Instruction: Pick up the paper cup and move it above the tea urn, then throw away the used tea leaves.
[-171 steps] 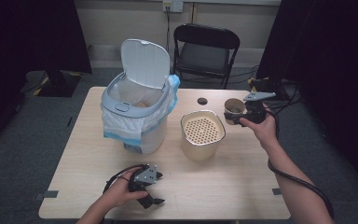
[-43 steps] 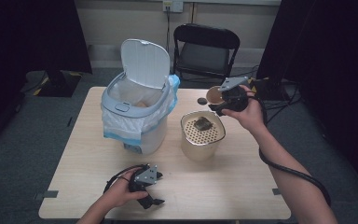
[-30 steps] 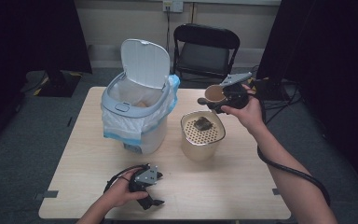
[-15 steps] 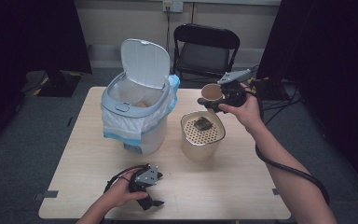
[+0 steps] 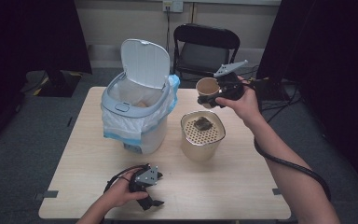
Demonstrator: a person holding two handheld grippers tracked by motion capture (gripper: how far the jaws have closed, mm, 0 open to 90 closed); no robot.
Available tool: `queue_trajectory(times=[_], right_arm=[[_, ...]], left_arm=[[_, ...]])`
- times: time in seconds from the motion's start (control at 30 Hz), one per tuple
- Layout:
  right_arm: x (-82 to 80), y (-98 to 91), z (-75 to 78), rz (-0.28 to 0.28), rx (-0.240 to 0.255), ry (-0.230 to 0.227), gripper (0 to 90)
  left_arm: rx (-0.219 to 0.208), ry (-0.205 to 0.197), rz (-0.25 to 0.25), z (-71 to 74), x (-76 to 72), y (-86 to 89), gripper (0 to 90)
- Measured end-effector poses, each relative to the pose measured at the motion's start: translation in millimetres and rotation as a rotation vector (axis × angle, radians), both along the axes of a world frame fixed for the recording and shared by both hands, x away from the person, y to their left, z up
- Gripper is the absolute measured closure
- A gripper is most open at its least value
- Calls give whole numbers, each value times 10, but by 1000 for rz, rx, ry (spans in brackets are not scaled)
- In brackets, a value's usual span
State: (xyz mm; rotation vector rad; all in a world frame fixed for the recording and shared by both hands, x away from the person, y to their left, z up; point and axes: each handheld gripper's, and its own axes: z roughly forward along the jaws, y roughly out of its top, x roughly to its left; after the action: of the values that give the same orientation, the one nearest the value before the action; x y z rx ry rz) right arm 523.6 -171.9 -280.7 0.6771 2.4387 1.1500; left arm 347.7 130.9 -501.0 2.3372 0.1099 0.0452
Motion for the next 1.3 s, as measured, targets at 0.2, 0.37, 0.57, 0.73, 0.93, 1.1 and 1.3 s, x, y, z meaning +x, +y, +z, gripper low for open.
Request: queue_trajectory(times=[0.2,0.37,0.57,0.73,0.93,1.1,1.3], right_arm=[[3,100,108,21,5,16,266],[10,179,195,39,4,16,266],[4,245,292,53,12,20,266],[3,296,379,60,17,18,266],[7,380,473,75,25,21,266],[-8,441,545,102,37,11,265],[-10,500,588,109,29,12,265]], left_arm=[[-1,0,0,0,0,0,25],[-1,0,0,0,0,0,25],[0,-1,0,0,0,0,25],[0,-1,0,1,0,0,24],[0,0,0,0,-1,1,24],[0,0,0,0,-1,0,24],[-2,16,-1,-5,-6,-2,24]])
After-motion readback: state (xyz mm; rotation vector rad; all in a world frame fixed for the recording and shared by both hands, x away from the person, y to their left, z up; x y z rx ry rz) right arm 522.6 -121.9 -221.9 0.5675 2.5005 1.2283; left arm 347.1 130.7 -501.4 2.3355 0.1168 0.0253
